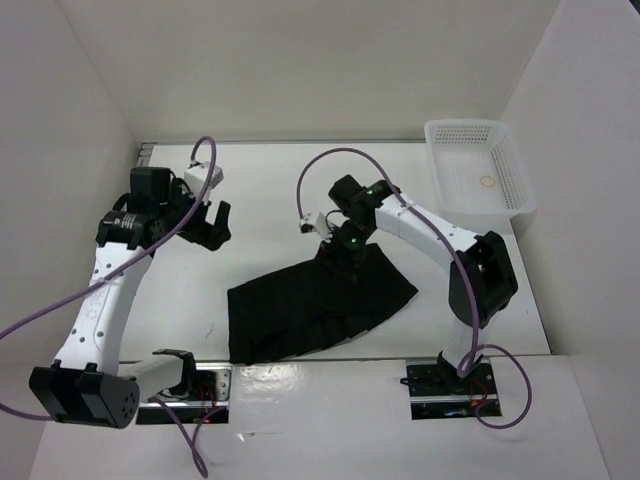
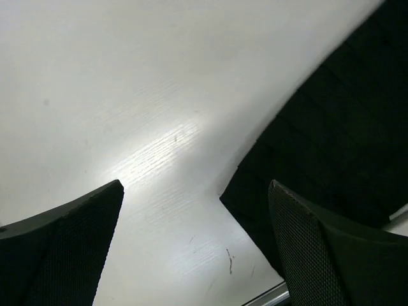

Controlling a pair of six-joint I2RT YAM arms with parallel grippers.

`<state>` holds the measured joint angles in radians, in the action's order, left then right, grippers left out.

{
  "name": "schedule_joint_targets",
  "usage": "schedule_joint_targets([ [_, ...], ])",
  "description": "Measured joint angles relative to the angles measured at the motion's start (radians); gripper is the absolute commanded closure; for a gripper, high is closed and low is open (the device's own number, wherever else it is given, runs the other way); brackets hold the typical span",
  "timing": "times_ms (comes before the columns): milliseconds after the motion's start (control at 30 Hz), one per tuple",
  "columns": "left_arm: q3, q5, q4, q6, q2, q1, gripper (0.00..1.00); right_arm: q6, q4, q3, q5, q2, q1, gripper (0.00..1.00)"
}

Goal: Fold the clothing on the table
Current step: Fold the skirt

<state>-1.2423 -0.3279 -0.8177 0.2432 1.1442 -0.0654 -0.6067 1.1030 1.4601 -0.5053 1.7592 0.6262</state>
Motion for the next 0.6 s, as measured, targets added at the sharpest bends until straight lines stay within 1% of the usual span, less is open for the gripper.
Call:
schedule_joint_targets([
  [100,0.055,0.072,0.047,-0.077,0.0,0.061,0.0,0.136,-0.068,0.0,0.015,0.0,0.052,0.01],
  [200,0.106,0.138,0.058,-0.15,0.018,0.155,0.0,0.302,-0.15,-0.002,0.032,0.0,0.069,0.01],
  [367,0.139,0.171,0.079,-0.2,0.019,0.29,0.0,0.546,-0.285,-0.042,0.158,0.002,0.098,0.01],
  [500,0.15,0.174,0.083,-0.217,0.019,0.34,0.0,0.665,-0.336,-0.066,0.243,0.038,0.127,0.01],
  [600,0.152,0.175,0.085,-0.222,0.019,0.355,0.0,0.721,-0.367,-0.079,0.295,0.087,0.158,0.01],
])
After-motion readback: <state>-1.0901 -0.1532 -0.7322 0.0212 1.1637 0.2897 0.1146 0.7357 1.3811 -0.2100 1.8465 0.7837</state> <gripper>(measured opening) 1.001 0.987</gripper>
